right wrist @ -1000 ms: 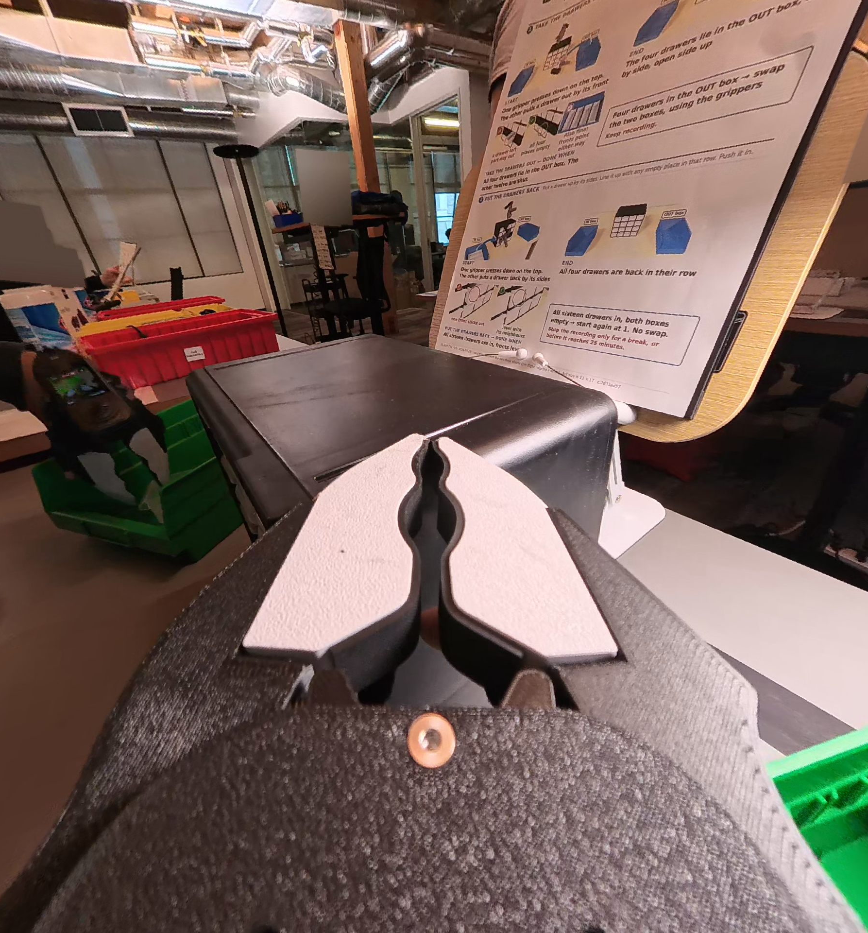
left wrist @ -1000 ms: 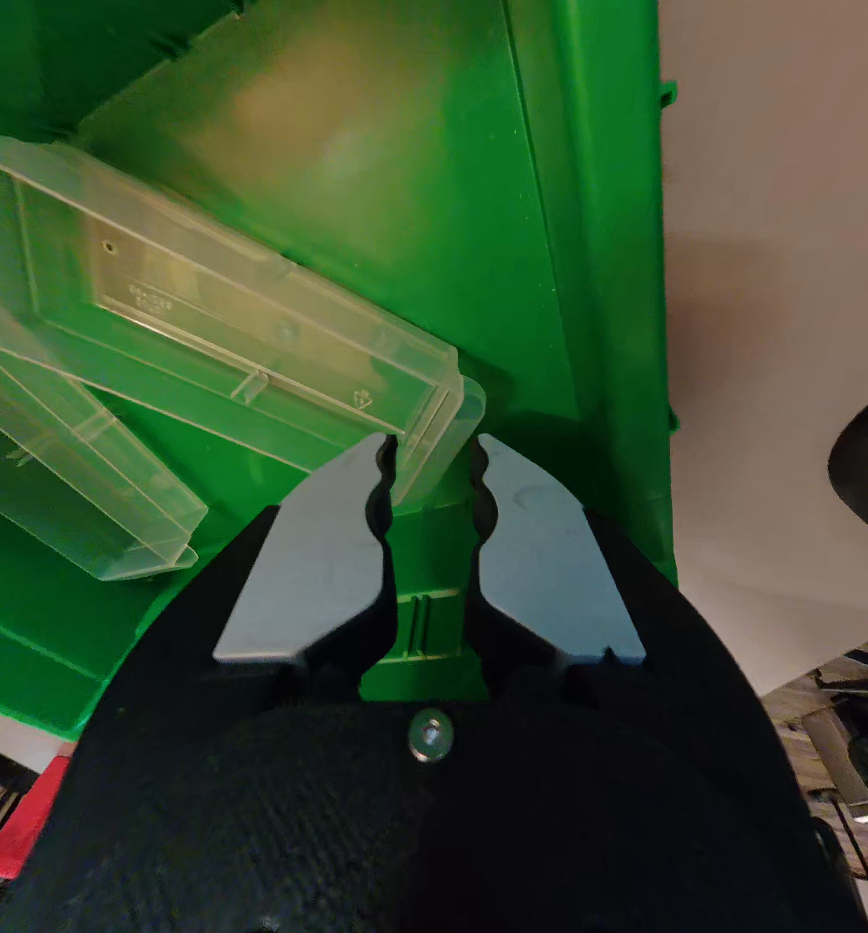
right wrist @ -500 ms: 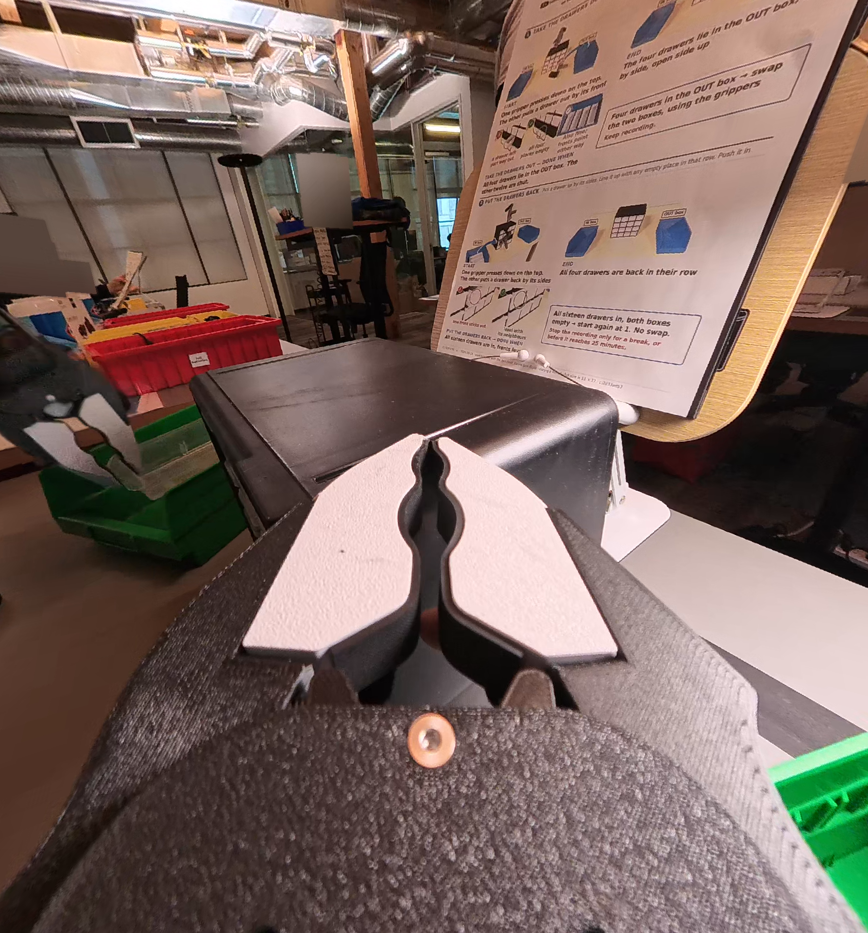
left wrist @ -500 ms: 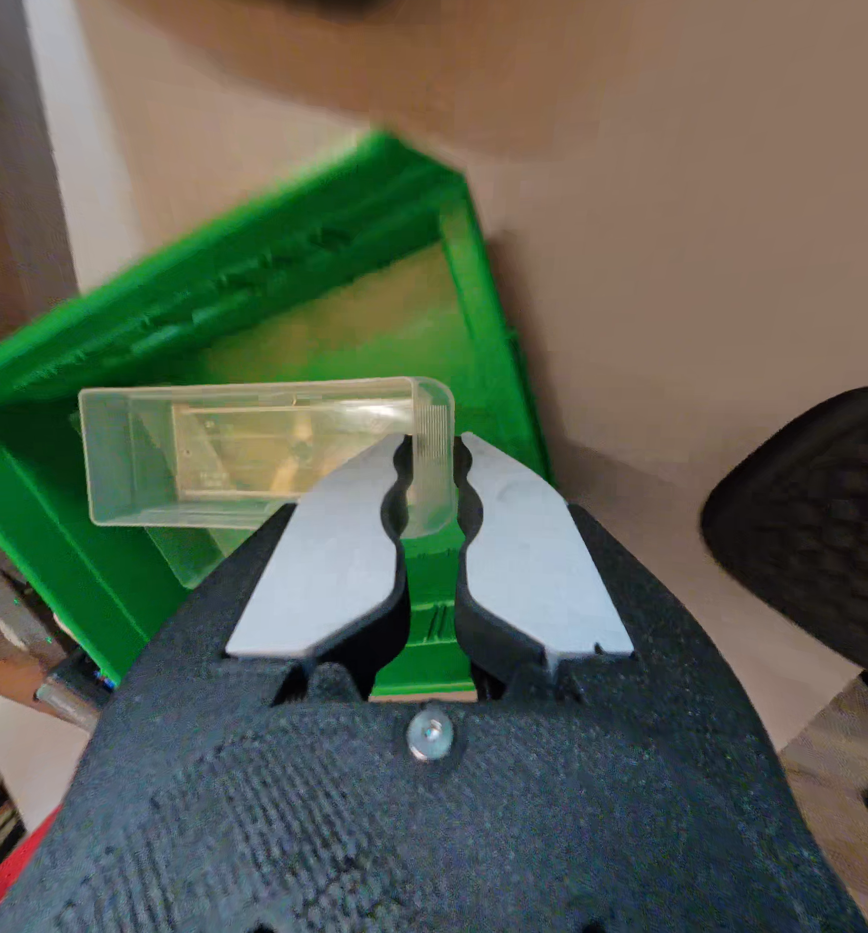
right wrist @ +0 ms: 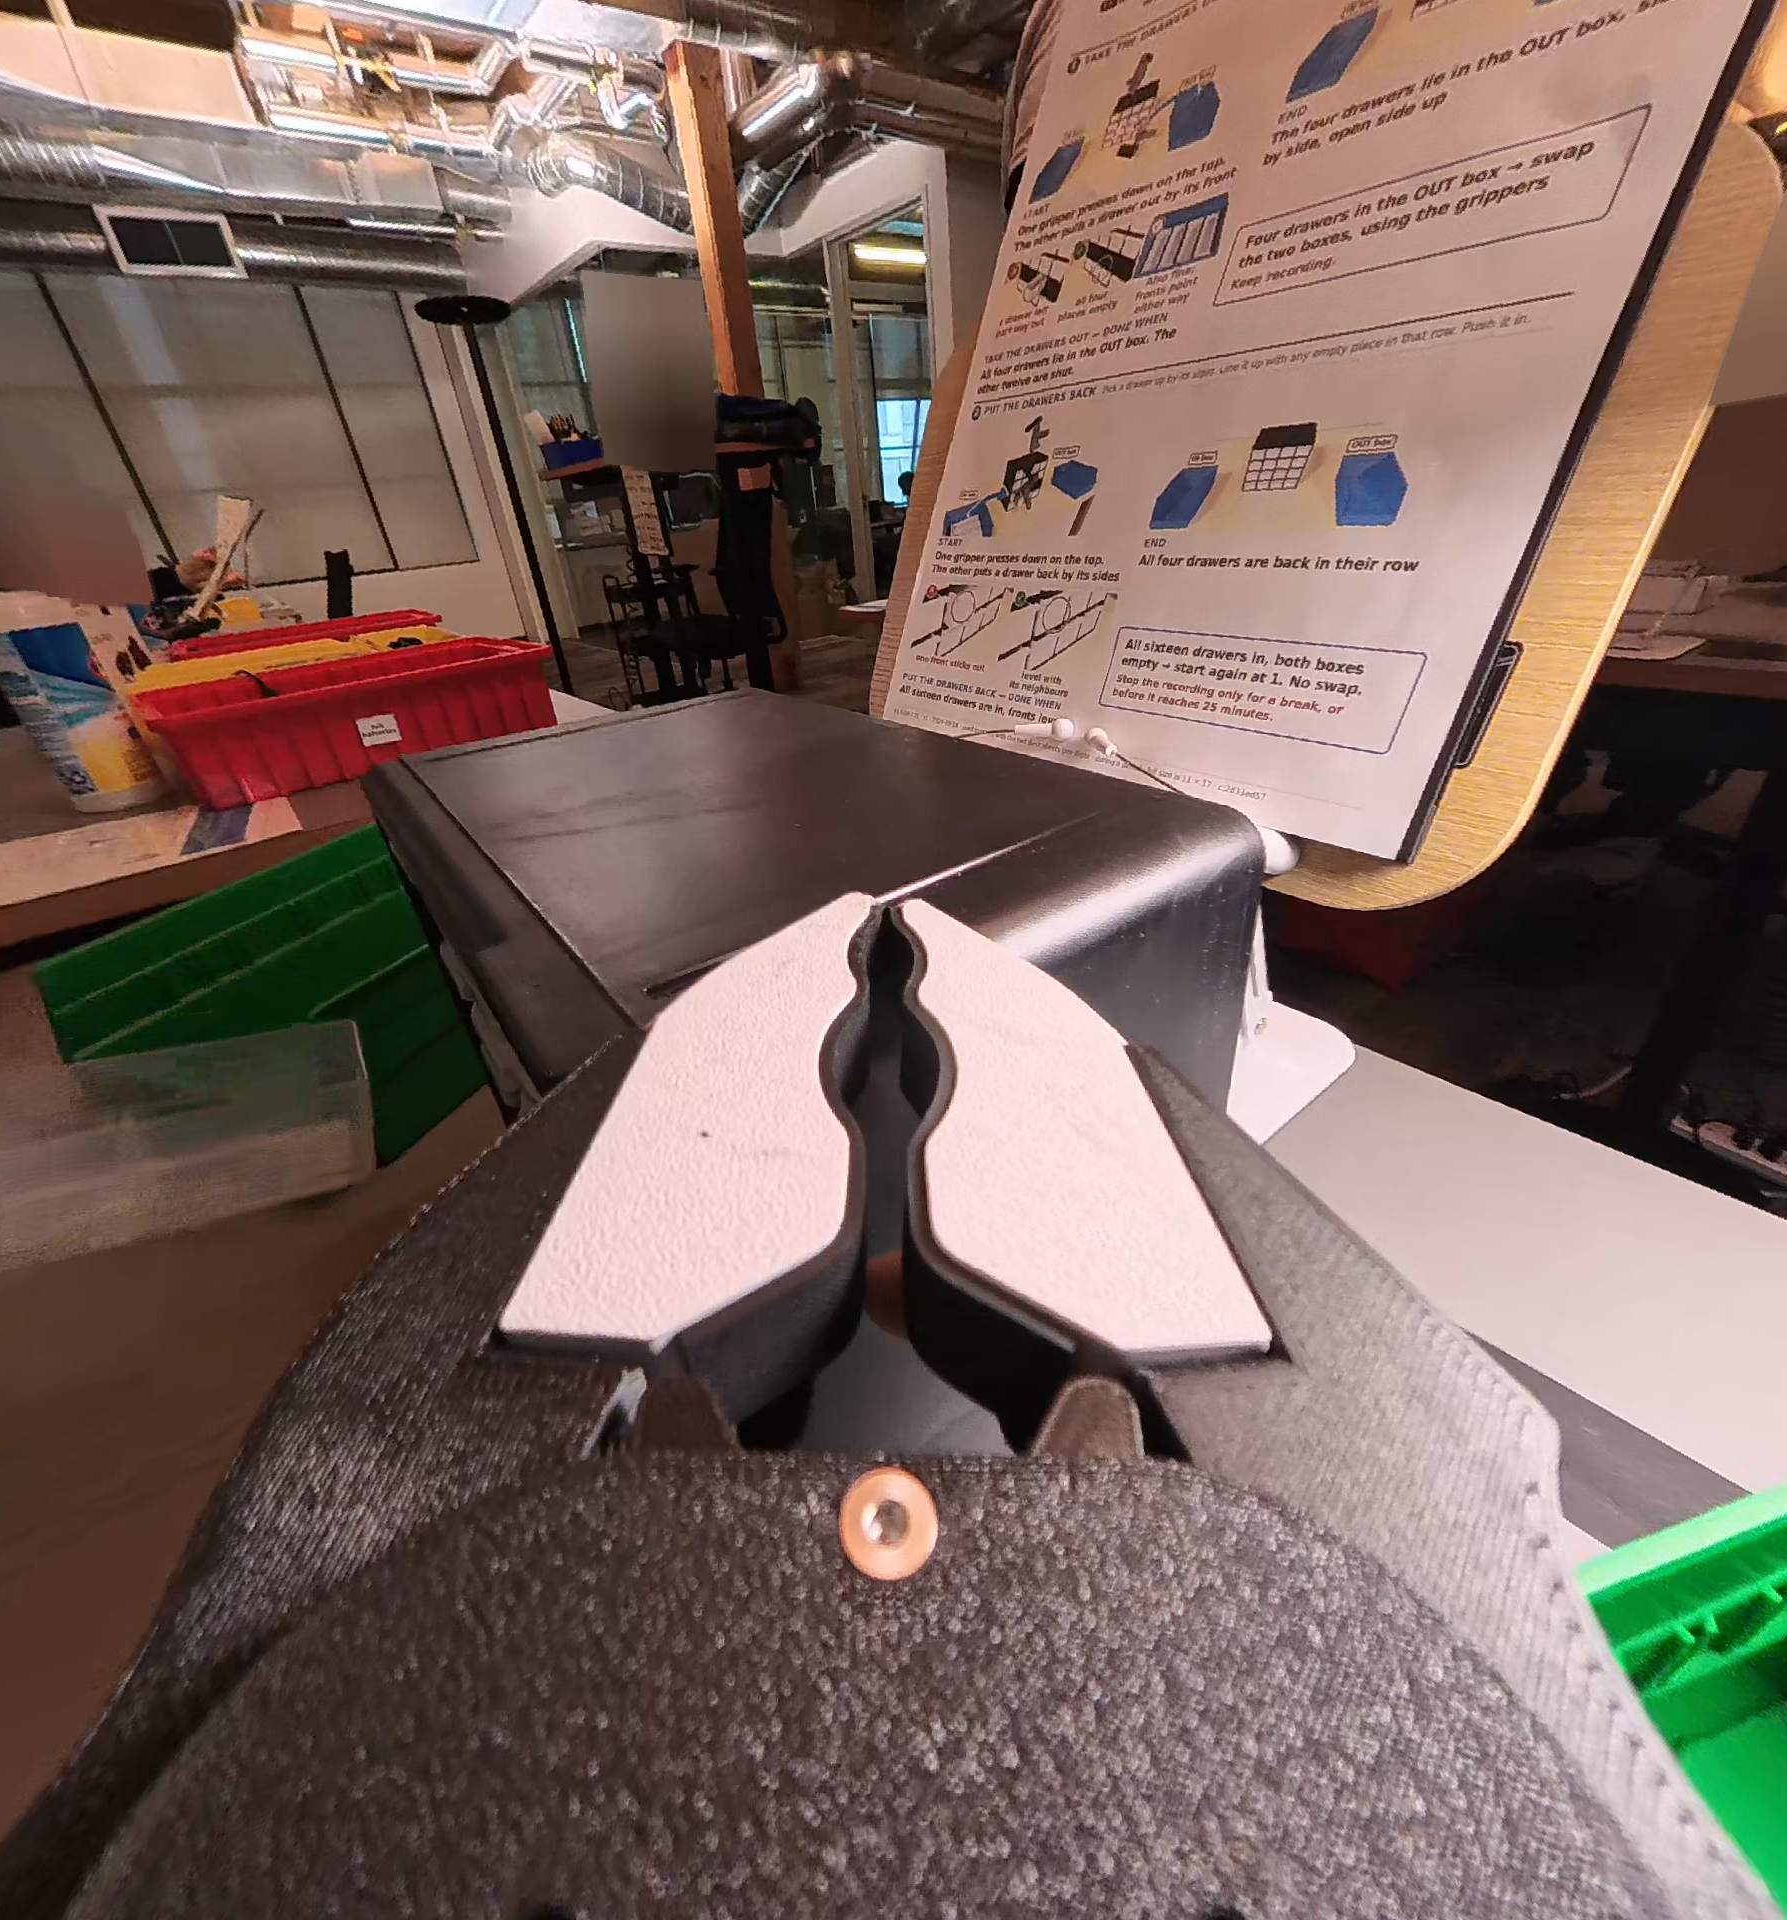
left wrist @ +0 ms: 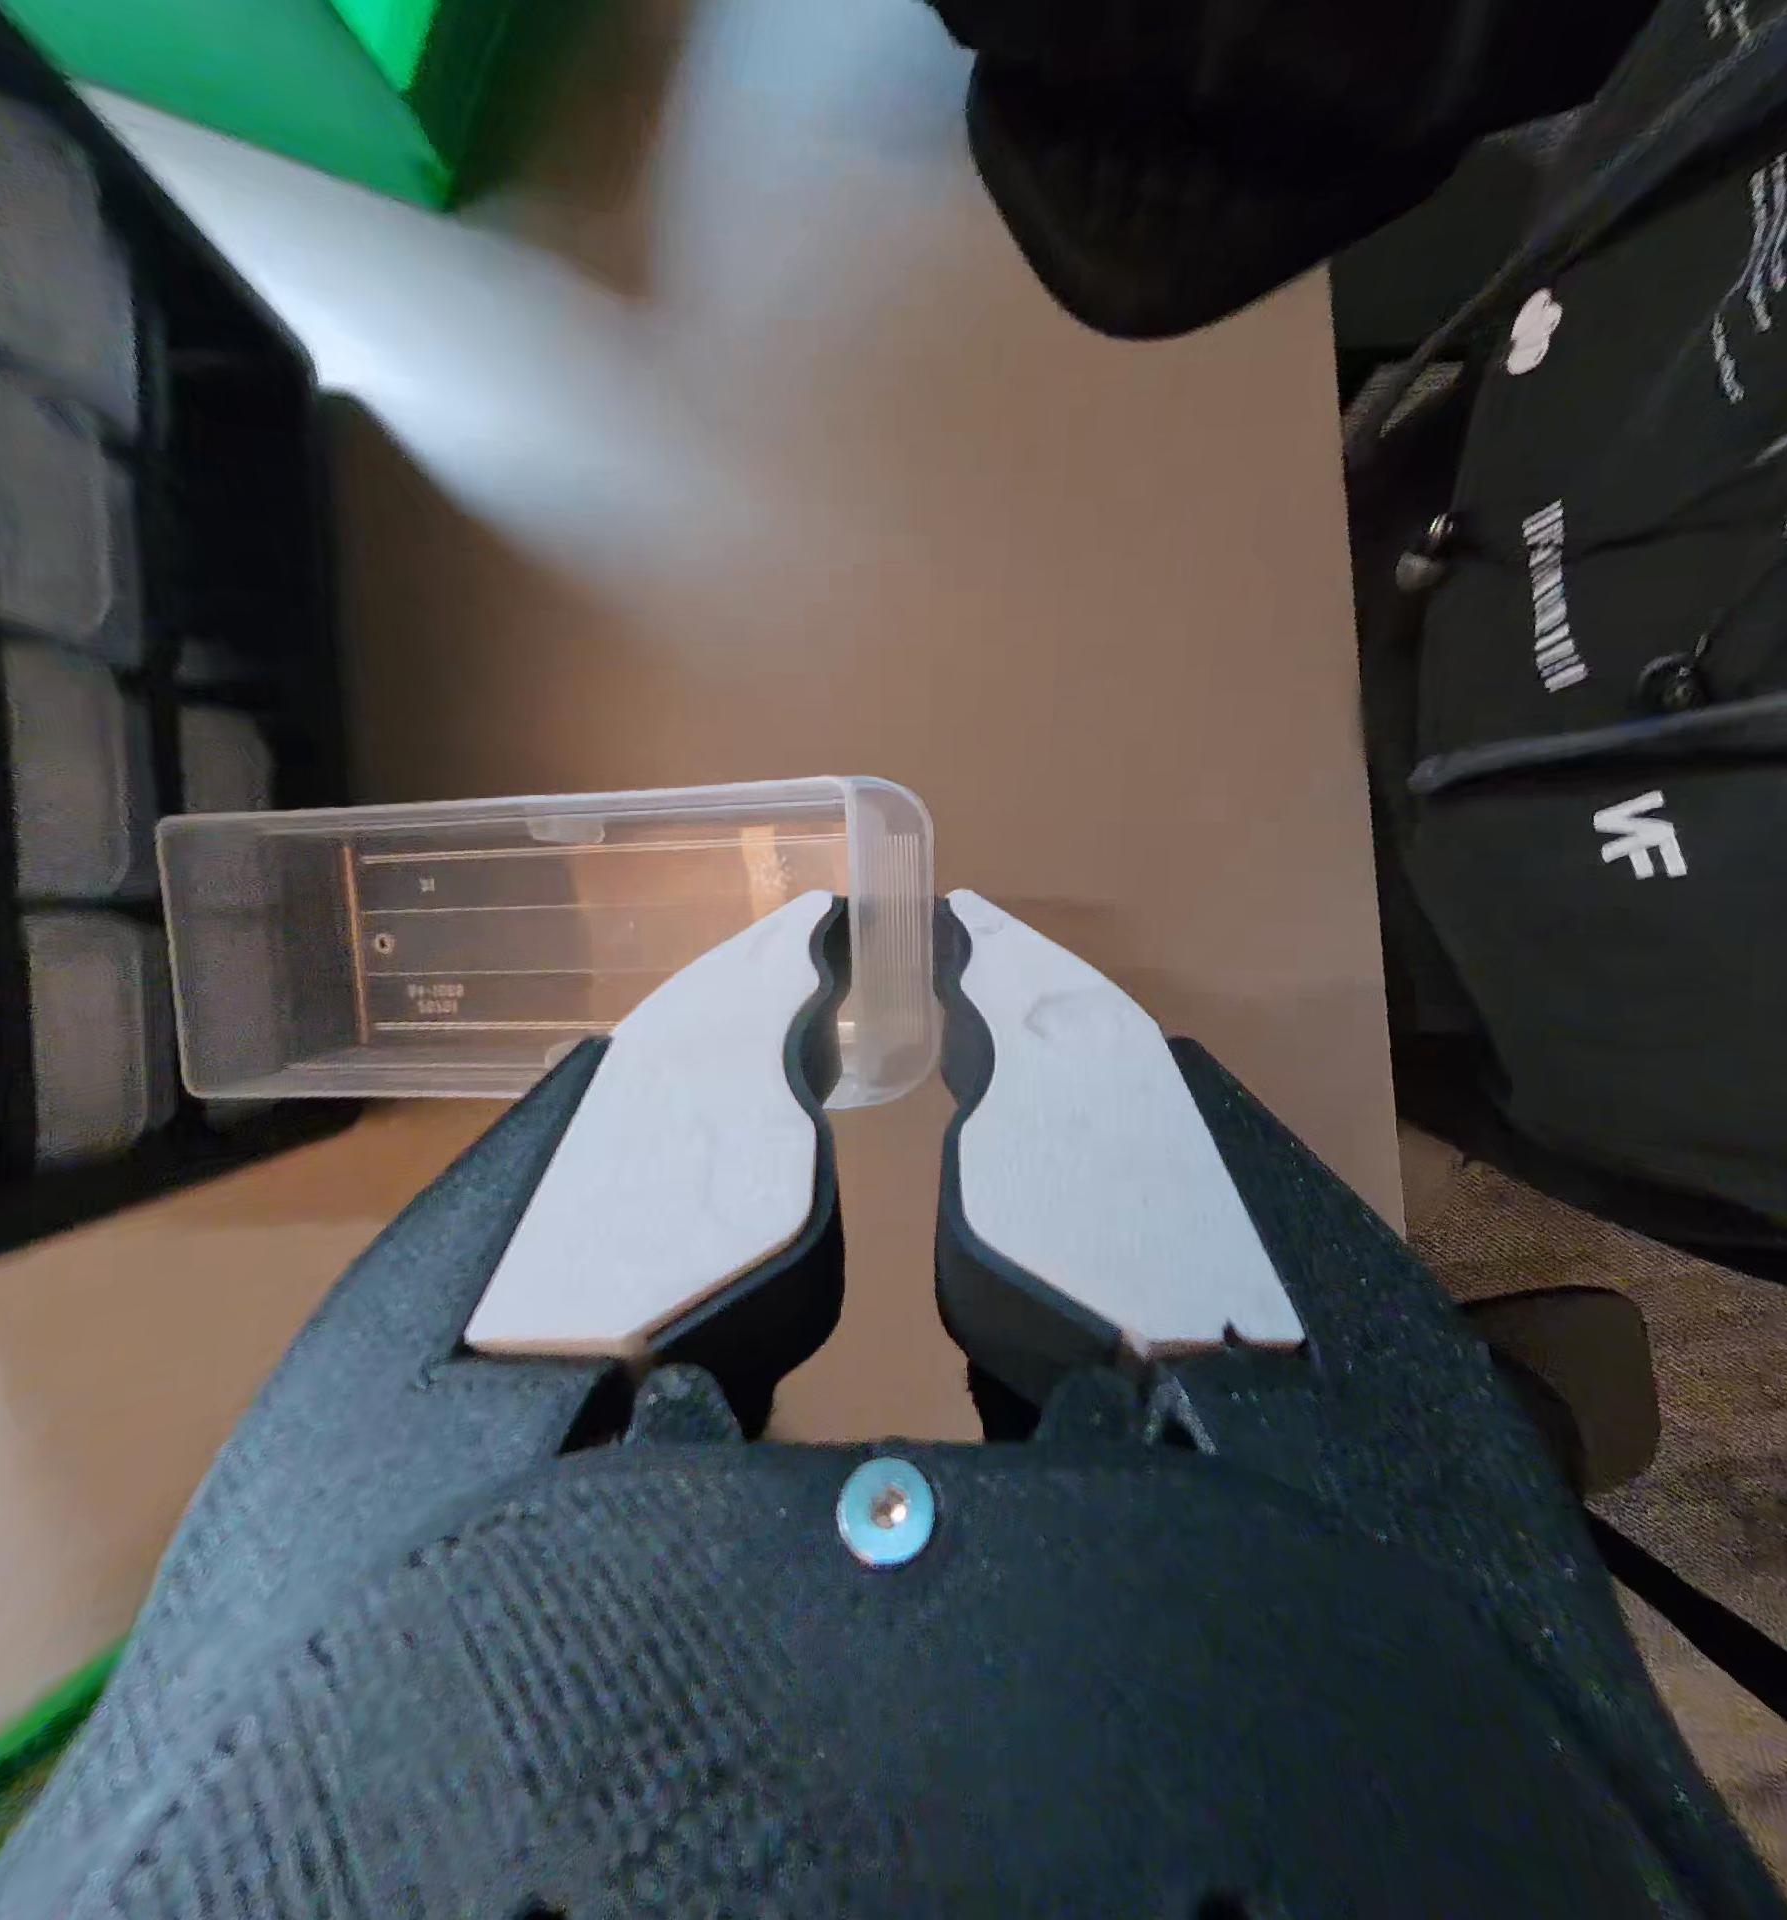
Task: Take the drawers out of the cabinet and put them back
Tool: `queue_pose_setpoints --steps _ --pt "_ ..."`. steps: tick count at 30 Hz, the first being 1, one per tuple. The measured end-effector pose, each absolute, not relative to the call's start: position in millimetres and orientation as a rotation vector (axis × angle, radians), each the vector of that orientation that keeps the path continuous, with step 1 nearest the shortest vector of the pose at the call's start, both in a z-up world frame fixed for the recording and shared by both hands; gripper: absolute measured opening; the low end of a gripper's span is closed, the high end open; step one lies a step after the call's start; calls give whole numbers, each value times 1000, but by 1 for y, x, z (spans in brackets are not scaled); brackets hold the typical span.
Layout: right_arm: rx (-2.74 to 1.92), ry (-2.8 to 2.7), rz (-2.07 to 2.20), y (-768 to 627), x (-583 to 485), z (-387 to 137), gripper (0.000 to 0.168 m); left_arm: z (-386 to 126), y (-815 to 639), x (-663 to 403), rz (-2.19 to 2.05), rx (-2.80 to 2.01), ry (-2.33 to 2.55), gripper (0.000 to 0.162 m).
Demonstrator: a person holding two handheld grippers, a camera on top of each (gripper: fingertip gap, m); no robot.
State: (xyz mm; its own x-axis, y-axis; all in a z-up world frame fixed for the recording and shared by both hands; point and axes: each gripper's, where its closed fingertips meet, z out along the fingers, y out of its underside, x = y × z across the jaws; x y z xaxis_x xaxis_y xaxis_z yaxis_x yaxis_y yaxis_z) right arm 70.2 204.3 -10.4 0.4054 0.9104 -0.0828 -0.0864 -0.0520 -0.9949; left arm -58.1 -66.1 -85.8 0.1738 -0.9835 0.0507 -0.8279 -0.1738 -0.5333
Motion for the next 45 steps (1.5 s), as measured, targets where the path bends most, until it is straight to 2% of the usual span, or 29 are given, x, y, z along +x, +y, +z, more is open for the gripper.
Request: queue_pose_setpoints --steps 15,32,40,45 --pt "-1395 -861 938 203 71 -11 0 -138 -10 26 -661 -2140 1821 15" --pt "-1395 -858 946 203 71 -11 0 -153 24 40 -665 -2047 1703 15" --pt "-1394 -857 954 203 72 -11 0 -176 25 39 -434 -1937 1755 15" --pt "-1395 -858 948 202 72 -11 0 -191 52 27 -272 -1914 1615 16"
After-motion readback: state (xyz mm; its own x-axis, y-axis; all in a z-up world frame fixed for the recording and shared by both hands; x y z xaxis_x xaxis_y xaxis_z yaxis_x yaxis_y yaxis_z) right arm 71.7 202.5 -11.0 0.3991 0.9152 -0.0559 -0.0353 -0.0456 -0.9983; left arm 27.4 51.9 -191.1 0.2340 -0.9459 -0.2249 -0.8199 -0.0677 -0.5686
